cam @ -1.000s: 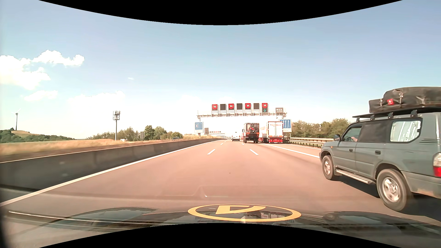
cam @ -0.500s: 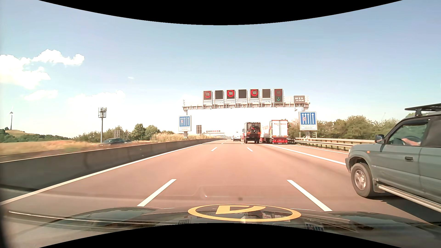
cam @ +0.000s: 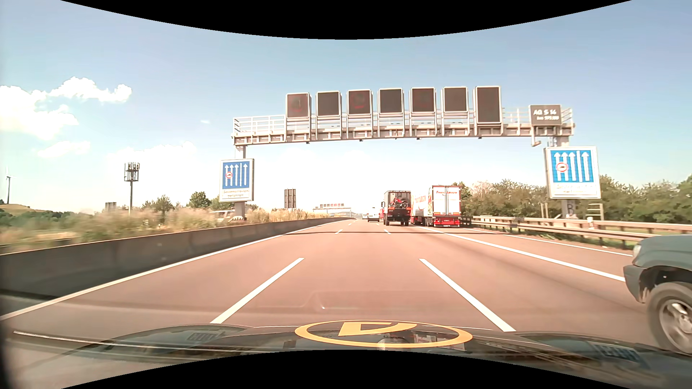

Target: Follow the waypoints while adhering to traffic rules and regulations

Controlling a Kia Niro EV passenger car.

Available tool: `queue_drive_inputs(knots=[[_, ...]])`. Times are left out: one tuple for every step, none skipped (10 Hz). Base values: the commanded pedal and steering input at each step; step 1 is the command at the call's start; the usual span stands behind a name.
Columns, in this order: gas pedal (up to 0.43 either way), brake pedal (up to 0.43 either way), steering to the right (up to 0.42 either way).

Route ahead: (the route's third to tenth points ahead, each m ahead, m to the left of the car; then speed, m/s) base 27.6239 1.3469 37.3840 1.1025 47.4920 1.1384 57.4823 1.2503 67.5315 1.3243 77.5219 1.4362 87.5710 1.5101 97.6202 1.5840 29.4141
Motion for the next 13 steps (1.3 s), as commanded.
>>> queue_drive_inputs(knots=[[0.331,0.000,-0.002],[0.331,0.000,-0.002],[0.331,0.000,-0.002],[0.319,0.000,-0.003],[0.319,0.000,-0.002],[0.319,0.000,-0.002],[0.319,0.000,-0.003],[0.319,0.000,-0.002],[0.319,0.000,-0.002],[0.319,0.000,-0.002],[0.319,0.000,-0.002],[0.319,0.000,-0.002],[0.311,0.000,-0.002]])
